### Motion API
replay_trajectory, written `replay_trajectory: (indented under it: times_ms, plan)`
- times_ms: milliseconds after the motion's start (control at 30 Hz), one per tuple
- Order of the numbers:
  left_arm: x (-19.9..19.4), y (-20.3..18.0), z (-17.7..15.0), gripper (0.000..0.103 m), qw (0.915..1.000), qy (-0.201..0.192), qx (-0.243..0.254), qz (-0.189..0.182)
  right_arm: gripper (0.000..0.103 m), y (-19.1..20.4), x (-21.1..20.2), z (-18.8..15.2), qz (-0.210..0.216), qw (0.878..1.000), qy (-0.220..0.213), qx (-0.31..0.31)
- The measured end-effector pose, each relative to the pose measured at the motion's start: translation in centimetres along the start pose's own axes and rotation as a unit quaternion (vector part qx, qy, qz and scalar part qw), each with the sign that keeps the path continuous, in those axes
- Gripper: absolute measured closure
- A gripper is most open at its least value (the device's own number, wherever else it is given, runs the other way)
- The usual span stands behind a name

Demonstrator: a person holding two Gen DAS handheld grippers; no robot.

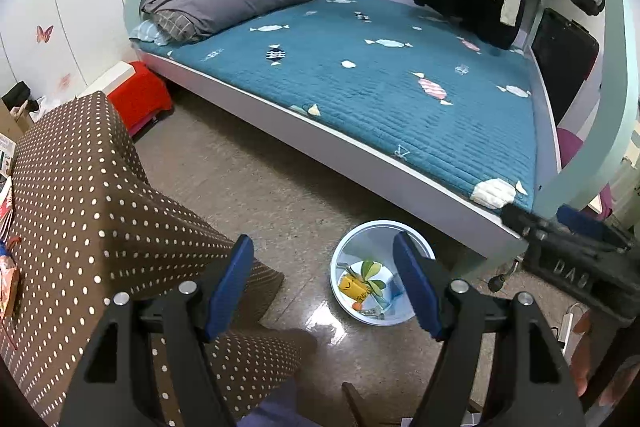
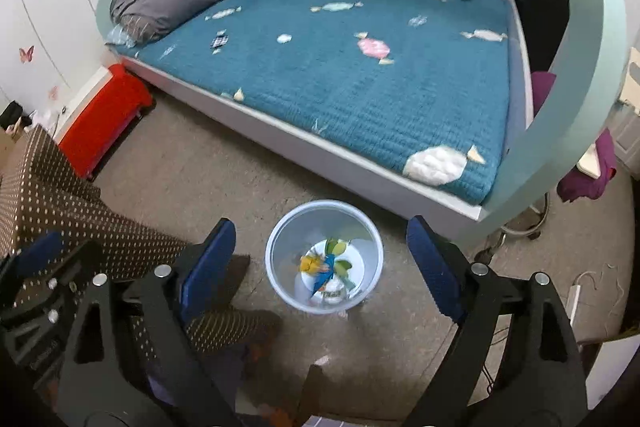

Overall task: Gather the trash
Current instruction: 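Open the left gripper dropping the orange cap while the right gripper drops the blue packet, then move both grippers back over the trash on the table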

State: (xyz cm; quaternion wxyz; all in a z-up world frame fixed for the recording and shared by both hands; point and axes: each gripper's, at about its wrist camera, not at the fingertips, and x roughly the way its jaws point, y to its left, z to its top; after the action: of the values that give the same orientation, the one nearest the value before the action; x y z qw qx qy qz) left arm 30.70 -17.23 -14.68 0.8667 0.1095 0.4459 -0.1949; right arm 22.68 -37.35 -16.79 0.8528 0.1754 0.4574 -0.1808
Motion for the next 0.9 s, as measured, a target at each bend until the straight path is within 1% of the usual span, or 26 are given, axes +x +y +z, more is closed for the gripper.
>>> replay_trajectory:
  times_ms: [133,267,600,900]
  plan:
    - [-0.3,0.1,-0.2,0.032,1.0,-0.001,0.002,-0.001,0.017,0.0,0.0,-0.8,-0.002,1.0,0.011,-0.004]
    - [-0.8,0.0,-0.5,0.032,1.0,-0.003,0.002,-0.003,0.017,0.0,-0.8,-1.2,-0.002,1.0,0.007,-0.006]
    - [-3.8,0.0,-1.0,0.032,0.9996,-0.026,0.006,-0.012,0.017,0.6,-4.7,-1.7,0.01,1.0,-0.026,-0.011]
    - [-7.3,1.2,-1.5,0.032,0.9986,-0.053,-0.005,-0.008,0.017,2.0,-7.7,-1.9,0.026,0.998,-0.055,-0.021]
